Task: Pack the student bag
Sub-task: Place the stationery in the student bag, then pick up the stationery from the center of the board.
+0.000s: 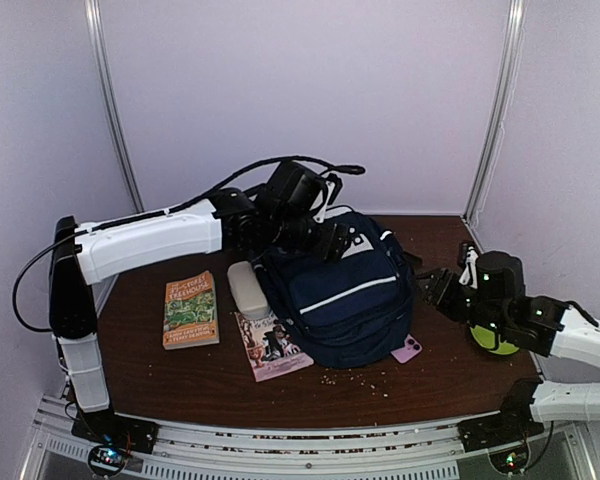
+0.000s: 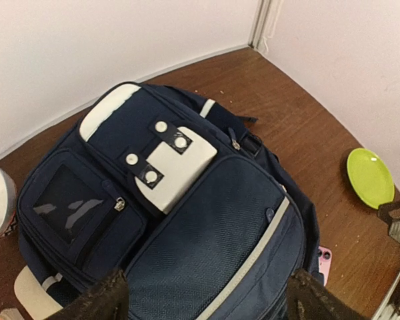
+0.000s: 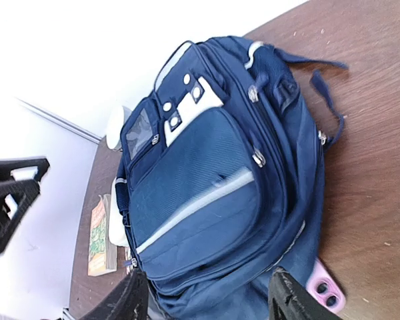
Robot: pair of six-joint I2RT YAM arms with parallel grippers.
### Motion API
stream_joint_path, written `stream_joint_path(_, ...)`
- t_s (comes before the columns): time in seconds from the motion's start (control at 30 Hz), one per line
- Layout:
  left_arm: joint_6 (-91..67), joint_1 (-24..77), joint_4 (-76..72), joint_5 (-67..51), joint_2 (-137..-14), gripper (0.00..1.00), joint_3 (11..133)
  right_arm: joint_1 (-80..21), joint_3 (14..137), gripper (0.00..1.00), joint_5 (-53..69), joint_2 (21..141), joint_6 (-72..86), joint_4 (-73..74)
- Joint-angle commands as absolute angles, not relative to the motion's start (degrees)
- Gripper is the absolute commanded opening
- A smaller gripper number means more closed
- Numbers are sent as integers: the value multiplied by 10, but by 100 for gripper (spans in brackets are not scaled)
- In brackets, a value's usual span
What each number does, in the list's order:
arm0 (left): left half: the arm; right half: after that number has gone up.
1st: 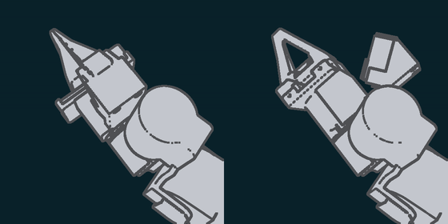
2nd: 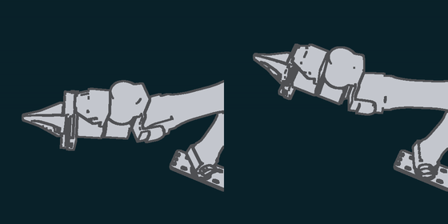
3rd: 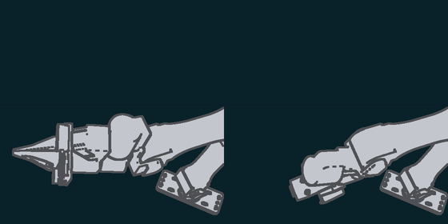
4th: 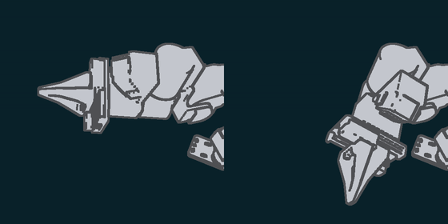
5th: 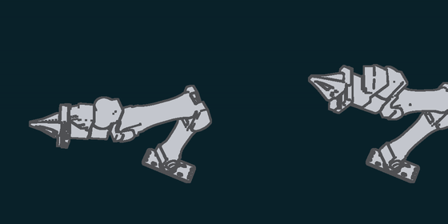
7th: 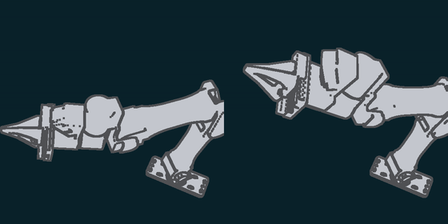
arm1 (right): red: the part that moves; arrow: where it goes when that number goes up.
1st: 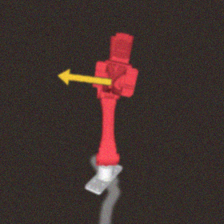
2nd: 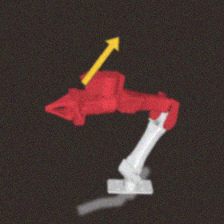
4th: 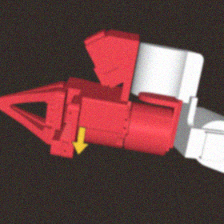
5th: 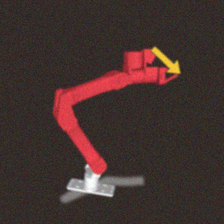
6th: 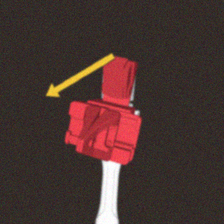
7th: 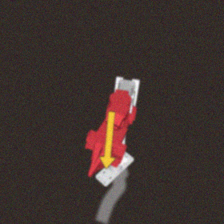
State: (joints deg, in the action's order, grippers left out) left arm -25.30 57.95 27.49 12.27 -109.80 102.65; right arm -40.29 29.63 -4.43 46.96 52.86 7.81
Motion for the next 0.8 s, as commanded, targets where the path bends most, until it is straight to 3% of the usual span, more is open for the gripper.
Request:
stream_joint_path(0.0, -253, 574, 283, 183, -1011, 91, 1002, -410, 270, 61, -84, 368, 497, 186)
stream_joint_path(0.07, -266, 570, 298, 221, -963, 98, 958, -411, 264, 61, -86, 331, 484, 197)
stream_joint_path(0.13, -305, 550, 296, 231, -912, 98, 890, -411, 261, 61, -89, 305, 474, 208)
stream_joint_path(0.33, -424, 430, 227, 135, -826, 98, 678, -415, 241, 60, -72, 291, 469, 187)
stream_joint_path(0.77, -475, 369, 317, 75, -1024, 98, 768, -441, 249, 60, -60, 333, 476, 145)
